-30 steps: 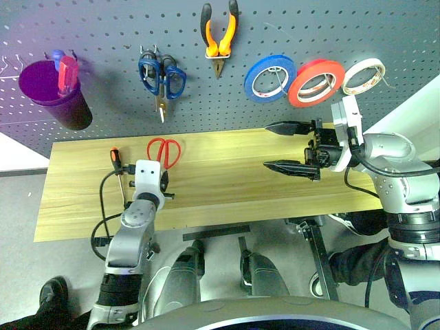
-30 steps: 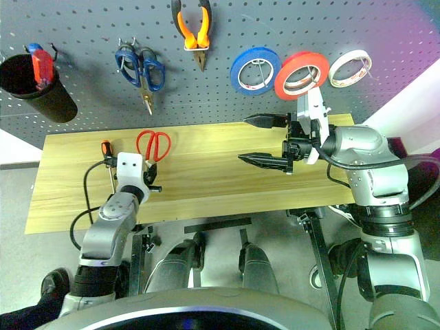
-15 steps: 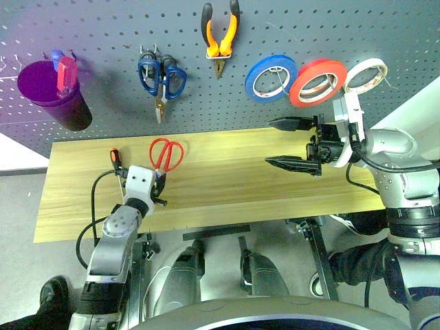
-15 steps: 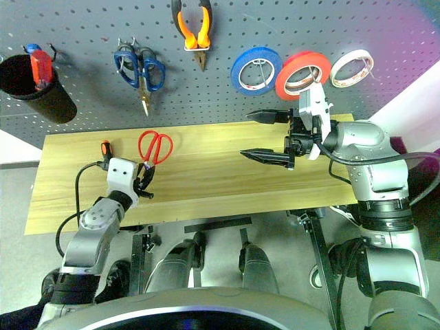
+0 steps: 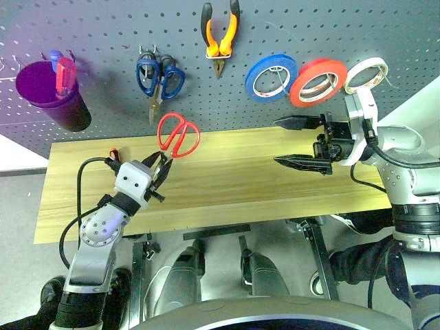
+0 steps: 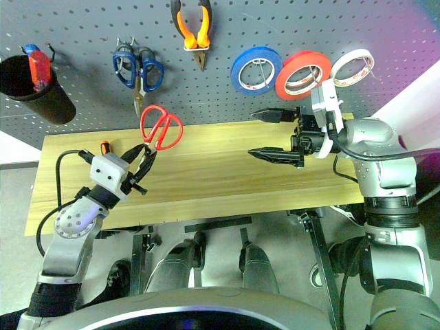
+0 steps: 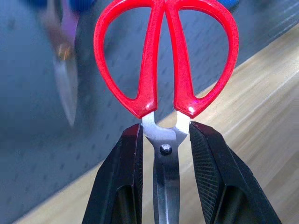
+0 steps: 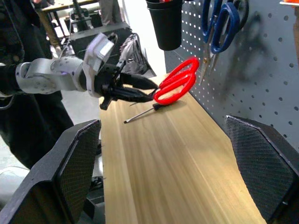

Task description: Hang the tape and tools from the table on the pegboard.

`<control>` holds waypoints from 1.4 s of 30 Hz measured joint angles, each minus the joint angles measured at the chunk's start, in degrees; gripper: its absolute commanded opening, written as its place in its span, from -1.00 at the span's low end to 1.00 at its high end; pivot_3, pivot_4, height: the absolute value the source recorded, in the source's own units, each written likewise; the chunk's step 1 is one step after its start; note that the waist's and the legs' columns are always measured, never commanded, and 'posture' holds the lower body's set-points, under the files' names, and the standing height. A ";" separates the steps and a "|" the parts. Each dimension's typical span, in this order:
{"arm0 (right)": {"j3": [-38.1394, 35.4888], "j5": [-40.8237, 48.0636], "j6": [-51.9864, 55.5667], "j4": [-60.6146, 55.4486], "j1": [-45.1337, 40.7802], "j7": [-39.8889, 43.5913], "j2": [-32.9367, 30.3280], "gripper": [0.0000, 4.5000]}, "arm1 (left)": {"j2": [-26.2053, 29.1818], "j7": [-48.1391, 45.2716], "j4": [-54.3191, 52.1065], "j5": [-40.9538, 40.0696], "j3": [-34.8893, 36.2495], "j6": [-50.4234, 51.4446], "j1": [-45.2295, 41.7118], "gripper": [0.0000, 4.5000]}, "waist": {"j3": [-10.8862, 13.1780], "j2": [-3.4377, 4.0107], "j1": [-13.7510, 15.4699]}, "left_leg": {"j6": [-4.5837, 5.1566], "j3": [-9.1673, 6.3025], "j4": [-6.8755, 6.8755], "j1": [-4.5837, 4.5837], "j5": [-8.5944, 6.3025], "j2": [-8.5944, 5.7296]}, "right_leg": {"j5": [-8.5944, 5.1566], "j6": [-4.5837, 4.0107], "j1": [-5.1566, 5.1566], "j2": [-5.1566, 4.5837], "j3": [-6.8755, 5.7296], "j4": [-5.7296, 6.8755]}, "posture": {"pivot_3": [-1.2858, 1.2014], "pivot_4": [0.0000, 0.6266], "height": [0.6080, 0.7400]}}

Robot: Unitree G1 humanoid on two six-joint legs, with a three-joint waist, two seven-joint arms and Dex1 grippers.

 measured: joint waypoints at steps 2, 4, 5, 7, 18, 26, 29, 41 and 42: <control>-0.02 0.00 -0.06 0.74 -0.19 0.29 0.00 1.00 | 0.80 0.04 -0.39 2.10 -0.41 -2.84 0.09 -0.51 | 0.01 0.02 0.00 | 0.00 0.00 0.00 0.00 0.00 0.00 | 0.01 0.01 0.00 0.00 0.00 0.00 | 0.01 0.11 1.00; -0.02 -0.02 -0.24 1.24 -0.54 0.53 0.00 1.00 | 1.38 0.13 -0.55 3.56 -0.51 -5.22 0.05 -0.51 | 0.02 0.03 0.00 | 0.01 0.00 0.01 0.00 0.00 0.00 | 0.02 0.03 0.00 0.00 -0.01 0.00 | 0.01 0.11 1.00; -0.01 -0.03 -0.27 1.32 -0.71 0.67 0.00 1.00 | 1.62 0.18 -0.60 4.40 -0.54 -6.14 0.03 -0.51 | 0.02 0.04 0.00 | 0.01 0.00 0.01 0.00 0.00 0.00 | 0.02 0.04 0.00 0.00 -0.01 0.00 | 0.02 0.10 1.00; -0.02 -0.02 -0.32 1.43 -1.15 1.14 -0.04 1.00 | 1.99 0.68 -0.74 6.38 -0.55 -8.37 -0.20 -0.51 | 0.03 0.05 0.01 | 0.01 0.01 0.01 0.00 0.00 0.00 | 0.03 0.04 0.00 0.00 -0.01 0.00 | 0.02 0.10 1.00; -0.02 -0.35 -1.18 2.45 -1.09 3.30 -0.76 1.00 | 1.42 6.05 -5.41 11.02 1.60 -9.09 1.23 -0.51 | 0.03 0.06 0.04 | 0.01 0.01 0.05 -0.01 0.00 -0.01 | 0.05 0.08 0.00 0.00 -0.07 0.03 | 0.02 0.08 1.00; 0.02 -0.54 -1.67 3.24 -0.67 5.06 -1.01 1.00 | 1.14 10.89 -8.84 16.10 4.23 -8.74 -0.66 -0.51 | 0.03 0.06 0.20 | -0.01 0.02 0.11 0.00 0.02 -0.03 | 0.09 0.15 0.05 0.00 -0.15 0.04 | 0.04 0.05 1.00; 0.03 -0.62 -1.90 3.46 -0.68 5.50 -1.01 1.00 | 0.58 12.43 -8.93 17.06 4.83 -8.73 -0.67 -0.51 | 0.03 0.05 0.20 | -0.05 0.02 0.13 0.00 0.04 -0.03 | 0.10 0.18 0.06 0.00 -0.16 0.04 | 0.04 0.04 1.00; 0.15 -1.67 -2.23 4.32 -0.70 6.73 -1.01 1.00 | -0.83 13.72 -9.58 16.62 6.32 -6.81 0.61 -0.51 | 0.03 0.05 0.61 | -0.24 0.02 0.19 0.00 0.15 -0.04 | 0.14 0.24 0.08 0.00 -0.29 0.07 | 0.04 0.02 1.00; 0.15 -1.62 -2.13 4.34 -0.70 6.80 -1.01 1.00 | -0.81 13.72 -9.27 16.61 6.32 -6.97 0.67 -0.51 | 0.03 0.05 0.68 | -0.24 0.02 0.19 0.01 0.15 -0.04 | 0.14 0.24 0.08 0.00 -0.29 0.08 | 0.04 0.02 1.00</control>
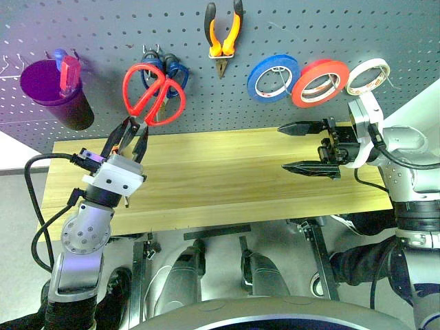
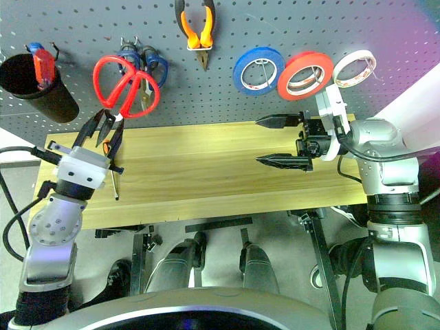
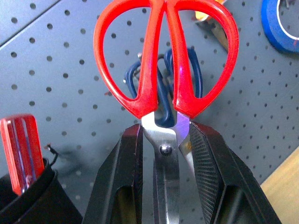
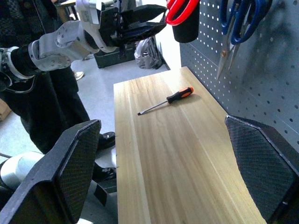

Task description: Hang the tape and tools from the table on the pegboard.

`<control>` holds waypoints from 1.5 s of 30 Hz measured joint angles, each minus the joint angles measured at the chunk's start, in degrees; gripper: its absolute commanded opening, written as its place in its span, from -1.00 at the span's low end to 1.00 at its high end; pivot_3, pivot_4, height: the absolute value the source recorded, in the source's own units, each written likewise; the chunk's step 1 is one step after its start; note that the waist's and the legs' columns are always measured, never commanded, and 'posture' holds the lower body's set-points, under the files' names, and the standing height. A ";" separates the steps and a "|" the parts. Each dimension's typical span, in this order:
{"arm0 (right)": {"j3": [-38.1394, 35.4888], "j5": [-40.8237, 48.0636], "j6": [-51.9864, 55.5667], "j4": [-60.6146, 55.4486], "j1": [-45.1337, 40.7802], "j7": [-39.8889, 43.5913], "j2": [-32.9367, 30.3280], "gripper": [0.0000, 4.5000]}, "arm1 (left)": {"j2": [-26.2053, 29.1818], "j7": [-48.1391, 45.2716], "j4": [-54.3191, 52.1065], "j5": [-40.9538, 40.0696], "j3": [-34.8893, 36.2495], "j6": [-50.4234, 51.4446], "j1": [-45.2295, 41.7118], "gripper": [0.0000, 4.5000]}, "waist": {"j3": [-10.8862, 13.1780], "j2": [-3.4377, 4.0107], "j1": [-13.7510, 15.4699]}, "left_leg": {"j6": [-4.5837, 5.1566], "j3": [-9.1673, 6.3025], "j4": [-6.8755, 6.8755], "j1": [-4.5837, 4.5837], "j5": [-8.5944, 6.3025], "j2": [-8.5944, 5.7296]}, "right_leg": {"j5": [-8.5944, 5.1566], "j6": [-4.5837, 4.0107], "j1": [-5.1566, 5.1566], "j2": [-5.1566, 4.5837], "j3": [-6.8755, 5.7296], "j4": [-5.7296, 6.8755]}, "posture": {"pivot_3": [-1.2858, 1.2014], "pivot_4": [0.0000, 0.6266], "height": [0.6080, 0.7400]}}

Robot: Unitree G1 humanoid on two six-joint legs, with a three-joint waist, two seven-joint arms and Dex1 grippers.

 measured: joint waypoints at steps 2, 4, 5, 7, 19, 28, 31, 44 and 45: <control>-0.03 0.51 0.37 0.00 0.00 0.25 0.00 1.00 | 0.05 0.02 1.02 -0.17 0.04 -0.33 -0.16 -0.51 | 0.00 0.00 0.23 | 0.00 0.00 0.00 0.01 0.00 0.00 | 0.00 0.00 -0.01 0.00 0.00 0.03 | 0.04 0.01 1.00; -0.28 1.95 1.76 -0.08 -0.04 0.36 0.02 1.00 | 0.04 0.19 1.97 -0.21 0.07 -0.38 -0.75 -0.51 | 0.00 0.00 0.56 | 0.00 0.00 0.01 0.01 0.00 0.00 | 0.00 0.00 -0.01 0.00 0.00 0.05 | 0.04 0.01 1.00; -0.45 3.02 2.72 -0.27 -0.03 0.48 0.03 1.00 | 0.02 0.34 2.19 -0.25 0.06 -0.41 -1.13 -0.51 | 0.00 0.00 0.70 | 0.00 0.00 0.03 0.01 0.00 0.00 | 0.00 0.00 -0.01 0.00 0.00 0.05 | 0.04 0.01 1.00; -0.76 4.47 3.94 -1.25 -0.04 0.69 0.03 1.00 | -0.01 0.73 2.59 -0.28 0.03 -0.69 -1.68 -0.51 | 0.00 0.00 0.80 | -0.01 0.00 0.06 0.00 0.01 0.00 | 0.01 0.00 0.01 -0.01 -0.01 0.05 | 0.03 0.01 1.00; -3.96 10.16 8.43 -3.50 1.04 0.71 -0.79 1.00 | -0.30 1.25 6.96 -0.27 -0.60 -2.30 -4.00 -0.51 | 0.00 0.00 0.72 | -0.01 0.00 0.09 0.02 0.01 -0.02 | 0.04 0.03 0.02 -0.02 -0.04 0.08 | 0.02 0.03 1.00; -7.44 15.44 13.62 -4.10 -1.00 -0.48 -2.11 1.00 | -1.01 1.56 11.33 -0.03 -2.61 -4.01 -7.08 -0.51 | -0.01 0.00 0.72 | 0.00 0.00 0.14 0.01 0.01 -0.02 | 0.05 0.04 0.04 -0.03 -0.06 0.10 | 0.01 0.02 1.00; -8.52 16.99 14.69 -5.69 -1.32 -1.13 -2.48 1.00 | -1.00 2.31 14.27 0.24 -2.84 -5.29 -8.47 -0.51 | -0.01 0.00 0.70 | 0.00 0.00 0.14 0.01 0.01 -0.02 | 0.05 0.04 0.04 -0.03 -0.07 0.10 | 0.00 0.03 1.00; -8.56 17.39 15.25 -8.13 0.74 -2.49 -2.46 1.00 | -2.08 4.27 26.85 0.54 -6.61 -10.72 -15.50 -0.51 | -0.01 0.00 0.59 | 0.00 0.03 0.27 0.03 0.02 -0.04 | 0.06 0.06 0.04 -0.07 -0.12 0.27 | -0.02 0.03 1.00; -8.57 17.38 15.19 -8.29 0.95 -2.55 -2.48 1.00 | -2.19 4.71 27.37 0.63 -6.78 -10.73 -15.83 -0.51 | -0.01 0.00 0.59 | 0.00 0.03 0.28 0.04 0.02 -0.04 | 0.06 0.06 0.04 -0.07 -0.13 0.29 | -0.02 0.03 1.00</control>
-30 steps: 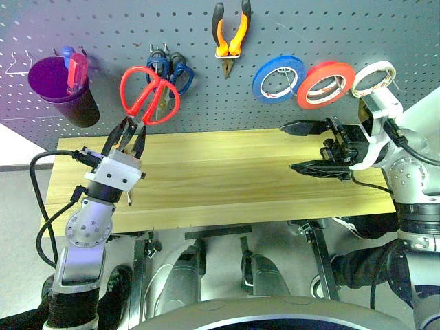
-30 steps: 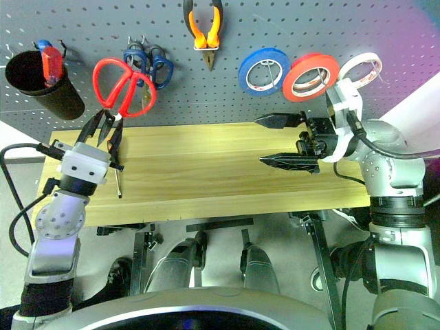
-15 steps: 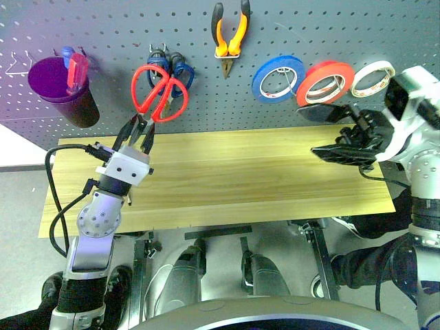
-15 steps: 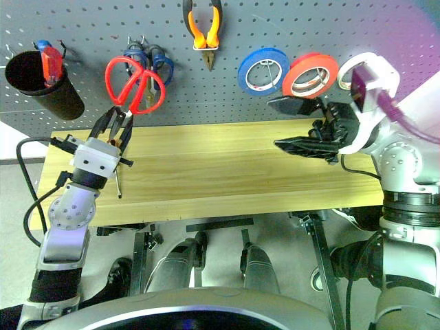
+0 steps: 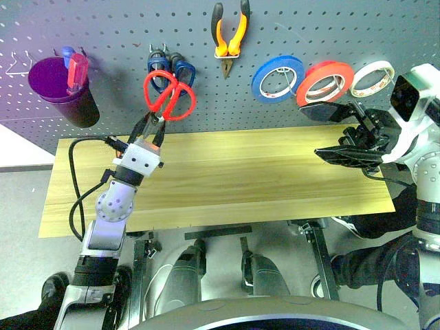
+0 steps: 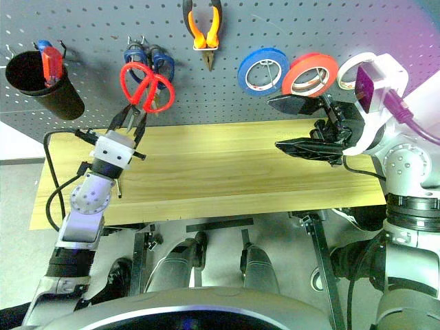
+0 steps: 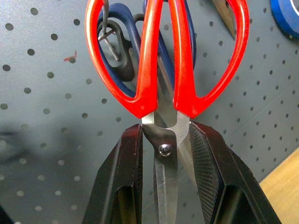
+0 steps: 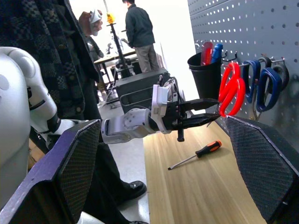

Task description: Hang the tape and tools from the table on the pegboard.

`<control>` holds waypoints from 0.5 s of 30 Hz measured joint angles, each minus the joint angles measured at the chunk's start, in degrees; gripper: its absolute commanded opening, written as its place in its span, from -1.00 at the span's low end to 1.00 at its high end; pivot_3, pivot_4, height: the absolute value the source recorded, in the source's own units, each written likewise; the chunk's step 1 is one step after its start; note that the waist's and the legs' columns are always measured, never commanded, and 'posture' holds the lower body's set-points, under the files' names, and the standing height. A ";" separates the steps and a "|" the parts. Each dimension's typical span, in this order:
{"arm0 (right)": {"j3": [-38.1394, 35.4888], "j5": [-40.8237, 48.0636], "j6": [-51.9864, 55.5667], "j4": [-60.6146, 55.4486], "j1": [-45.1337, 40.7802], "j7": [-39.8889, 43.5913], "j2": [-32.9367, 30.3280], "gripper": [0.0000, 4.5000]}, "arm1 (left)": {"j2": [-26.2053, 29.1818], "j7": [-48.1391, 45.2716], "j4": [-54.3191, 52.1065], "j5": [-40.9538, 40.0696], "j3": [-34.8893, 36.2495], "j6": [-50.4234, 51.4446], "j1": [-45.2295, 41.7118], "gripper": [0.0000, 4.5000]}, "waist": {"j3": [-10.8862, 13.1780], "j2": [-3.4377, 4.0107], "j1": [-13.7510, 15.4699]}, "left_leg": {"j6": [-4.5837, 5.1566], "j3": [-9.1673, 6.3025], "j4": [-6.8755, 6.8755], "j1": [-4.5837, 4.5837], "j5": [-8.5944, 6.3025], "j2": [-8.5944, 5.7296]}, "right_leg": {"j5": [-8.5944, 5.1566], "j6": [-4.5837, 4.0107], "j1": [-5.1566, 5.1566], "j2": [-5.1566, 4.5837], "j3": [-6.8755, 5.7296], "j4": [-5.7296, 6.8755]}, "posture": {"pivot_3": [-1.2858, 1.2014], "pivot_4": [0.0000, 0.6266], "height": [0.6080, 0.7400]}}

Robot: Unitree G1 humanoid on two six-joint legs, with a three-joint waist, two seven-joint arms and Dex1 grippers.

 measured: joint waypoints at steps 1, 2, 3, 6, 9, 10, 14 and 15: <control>0.01 -0.05 -0.05 -0.09 0.20 -0.04 -0.03 1.00 | -0.23 -0.16 1.16 -0.58 -0.02 0.20 -0.88 -0.36 | 0.00 0.00 0.05 | 0.00 0.00 0.02 0.01 0.00 0.00 | 0.00 0.00 -0.01 -0.01 -0.02 0.07 | -0.02 0.03 1.00; 0.01 -0.08 -0.09 -0.11 0.28 -0.08 -0.03 1.00 | -0.37 -0.33 2.04 -1.24 -0.01 0.50 -1.60 -0.18 | 0.00 0.00 0.05 | 0.00 0.00 0.06 0.01 0.00 0.00 | 0.00 0.00 -0.02 -0.01 -0.04 0.13 | -0.02 0.03 1.00; 0.01 -0.10 -0.14 -0.12 0.34 -0.12 -0.03 1.00 | -0.41 -0.37 2.72 -1.55 -0.02 0.63 -2.06 -0.03 | 0.00 0.00 0.00 | 0.00 0.00 0.08 0.02 0.00 0.00 | 0.00 0.00 -0.02 -0.03 -0.04 0.16 | -0.02 0.04 1.00; 0.00 -0.15 -0.25 -0.15 0.87 -0.37 -0.05 1.00 | -0.41 -0.36 4.44 -1.63 -0.11 0.65 -2.56 0.41 | 0.00 0.00 -0.06 | 0.01 0.03 0.15 0.01 0.00 0.00 | 0.00 0.00 -0.05 -0.05 -0.04 0.25 | -0.02 0.04 1.00; 0.00 -0.16 -0.28 -0.15 0.96 -0.51 -0.05 1.00 | -0.40 -0.39 5.30 -1.92 -0.09 1.08 -4.09 0.87 | 0.00 0.00 -0.08 | 0.06 0.04 0.23 0.02 -0.04 0.00 | 0.00 0.00 -0.06 -0.05 -0.05 0.35 | -0.02 0.05 1.00; 0.00 -0.16 -0.28 -0.15 0.96 -0.51 -0.05 1.00 | -0.40 -0.42 5.27 -2.21 -0.08 1.08 -4.15 0.99 | 0.00 0.00 -0.10 | 0.08 0.04 0.25 0.02 -0.05 0.00 | 0.00 0.00 -0.05 -0.06 -0.05 0.36 | -0.02 0.05 1.00; 0.00 -0.16 -0.29 -0.18 0.97 -0.50 -0.05 1.00 | -0.41 -1.97 4.21 -3.62 -0.17 1.67 -2.47 0.99 | 0.00 0.00 -0.23 | 0.05 0.05 0.32 0.01 -0.03 0.00 | 0.00 0.00 -0.05 -0.08 -0.04 0.38 | -0.01 0.05 1.00; 0.00 -0.16 -0.30 -0.22 0.98 -0.50 -0.05 1.00 | -0.41 -2.31 3.40 -4.08 -0.21 1.85 -1.57 0.99 | 0.00 0.00 -0.24 | 0.05 0.05 0.32 0.01 -0.03 0.00 | 0.00 0.00 -0.05 -0.09 -0.05 0.37 | -0.01 0.05 1.00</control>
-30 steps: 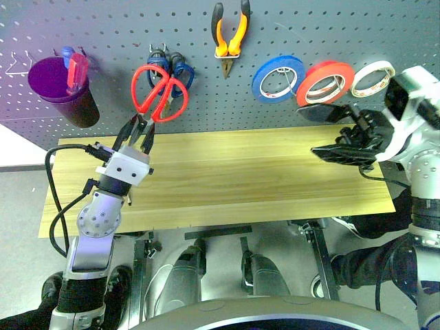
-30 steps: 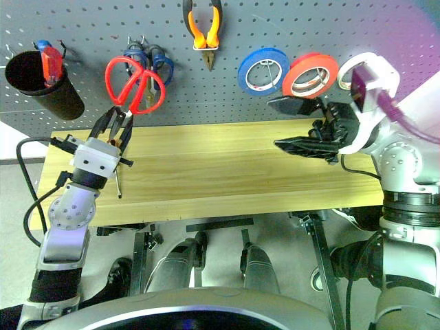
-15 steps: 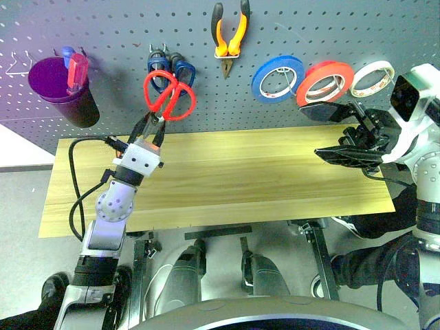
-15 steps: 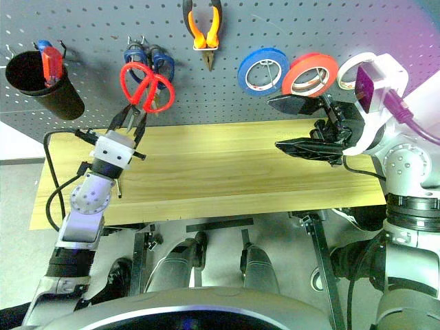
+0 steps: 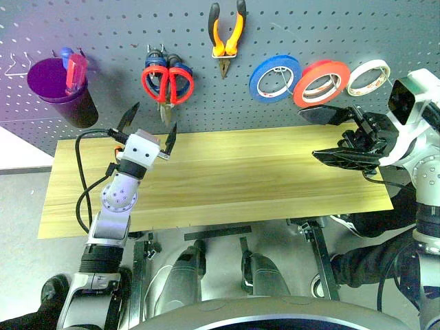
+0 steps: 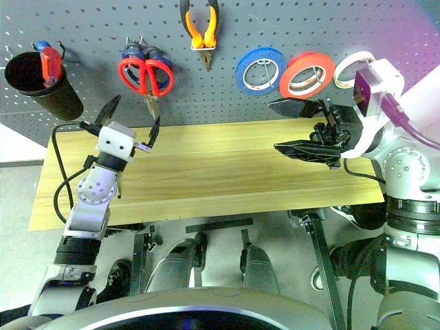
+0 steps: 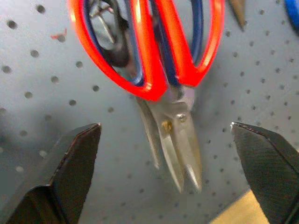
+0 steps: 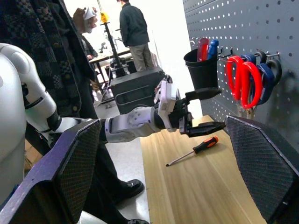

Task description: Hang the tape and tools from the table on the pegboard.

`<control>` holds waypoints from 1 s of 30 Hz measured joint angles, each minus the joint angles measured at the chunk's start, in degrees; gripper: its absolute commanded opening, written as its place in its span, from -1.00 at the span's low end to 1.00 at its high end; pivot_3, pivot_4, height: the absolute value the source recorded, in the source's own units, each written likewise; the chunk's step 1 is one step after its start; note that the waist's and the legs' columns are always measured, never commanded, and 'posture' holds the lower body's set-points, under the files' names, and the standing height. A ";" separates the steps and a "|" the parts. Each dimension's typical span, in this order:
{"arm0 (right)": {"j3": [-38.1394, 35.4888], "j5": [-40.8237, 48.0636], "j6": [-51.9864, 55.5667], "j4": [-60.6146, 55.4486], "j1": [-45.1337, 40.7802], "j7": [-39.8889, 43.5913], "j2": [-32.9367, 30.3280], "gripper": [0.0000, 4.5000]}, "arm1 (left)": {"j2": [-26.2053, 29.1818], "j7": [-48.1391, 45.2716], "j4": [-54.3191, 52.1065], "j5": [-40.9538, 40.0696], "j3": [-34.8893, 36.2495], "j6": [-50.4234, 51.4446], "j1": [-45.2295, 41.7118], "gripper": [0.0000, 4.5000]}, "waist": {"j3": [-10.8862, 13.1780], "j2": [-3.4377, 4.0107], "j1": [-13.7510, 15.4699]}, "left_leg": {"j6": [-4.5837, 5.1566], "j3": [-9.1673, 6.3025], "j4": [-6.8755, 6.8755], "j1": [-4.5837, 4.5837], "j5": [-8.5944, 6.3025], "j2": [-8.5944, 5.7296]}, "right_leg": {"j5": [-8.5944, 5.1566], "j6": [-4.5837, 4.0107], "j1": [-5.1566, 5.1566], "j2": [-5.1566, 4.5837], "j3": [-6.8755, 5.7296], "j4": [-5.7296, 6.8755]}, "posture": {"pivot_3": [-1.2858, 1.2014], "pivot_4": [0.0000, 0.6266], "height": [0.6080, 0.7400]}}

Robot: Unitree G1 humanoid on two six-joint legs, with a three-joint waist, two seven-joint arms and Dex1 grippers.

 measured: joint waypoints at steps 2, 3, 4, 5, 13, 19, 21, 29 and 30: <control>0.00 0.00 -0.02 -0.18 0.08 0.00 0.01 1.00 | -0.01 -0.23 -1.91 -0.27 0.06 0.97 1.47 0.99 | 0.00 0.00 0.00 | 0.03 0.00 0.00 0.00 -0.02 0.00 | 0.00 0.00 0.00 -0.01 0.00 0.00 | -0.01 0.05 1.00; 0.00 0.00 -0.05 -0.36 0.11 0.03 0.01 1.00 | 0.00 -0.31 -2.91 -0.49 0.12 1.22 2.17 0.99 | 0.00 0.00 0.00 | 0.06 0.00 0.00 0.01 -0.04 0.00 | 0.00 0.00 0.00 -0.01 0.00 0.00 | -0.01 0.04 1.00; 0.04 0.00 -0.28 -0.48 0.14 0.13 0.03 1.00 | 0.02 -0.59 -5.19 -1.10 0.28 2.14 3.41 0.99 | 0.00 0.00 0.01 | 0.09 0.00 0.01 0.00 -0.05 0.00 | 0.00 0.00 0.01 -0.02 0.00 0.00 | 0.00 0.04 1.00; 0.11 -0.02 -0.56 -0.50 0.21 0.21 0.09 1.00 | 0.05 -0.94 -7.18 -1.53 0.44 2.86 4.74 0.99 | 0.00 0.00 0.01 | 0.09 0.00 0.02 0.00 -0.06 0.00 | 0.00 0.00 0.01 -0.04 0.02 -0.01 | 0.00 0.04 1.00; 3.03 -3.17 -3.82 -0.20 1.24 1.81 0.53 1.00 | 0.35 -2.29 -20.36 -5.07 4.76 14.55 16.74 0.99 | -0.01 0.01 0.30 | 0.25 -0.01 0.01 0.02 -0.16 0.00 | 0.00 -0.01 0.00 -0.08 0.02 0.00 | 0.03 0.04 1.00; 5.79 -6.83 -7.63 1.67 1.09 3.48 1.06 1.00 | -2.26 -0.85 -20.33 -12.33 11.59 25.76 19.70 0.99 | -0.01 0.02 0.40 | 0.27 -0.01 0.04 0.02 -0.17 0.00 | 0.00 -0.01 -0.01 -0.09 0.01 0.01 | 0.04 0.03 1.00; 6.25 -7.69 -8.40 2.09 1.09 4.03 1.07 1.00 | -2.27 -0.91 -19.16 -13.78 12.89 27.86 20.10 0.99 | -0.01 0.02 0.44 | 0.26 -0.01 0.04 0.01 -0.17 0.00 | 0.00 -0.01 -0.01 -0.09 0.00 0.01 | 0.04 0.03 1.00; 7.45 -10.23 -9.99 2.11 1.50 5.19 0.74 1.00 | -3.97 1.15 -11.42 -17.57 15.49 32.42 15.26 0.99 | -0.01 0.02 0.43 | 0.26 -0.01 0.05 0.02 -0.17 0.00 | 0.00 -0.01 -0.01 -0.08 -0.02 0.03 | 0.02 0.08 1.00; 7.72 -10.70 -10.19 2.10 1.60 5.22 0.69 1.00 | -3.97 1.61 -10.45 -17.68 15.59 32.59 14.32 0.99 | -0.01 0.02 0.42 | 0.26 -0.01 0.05 0.02 -0.17 0.00 | 0.00 -0.01 -0.01 -0.09 -0.01 0.03 | 0.02 0.08 1.00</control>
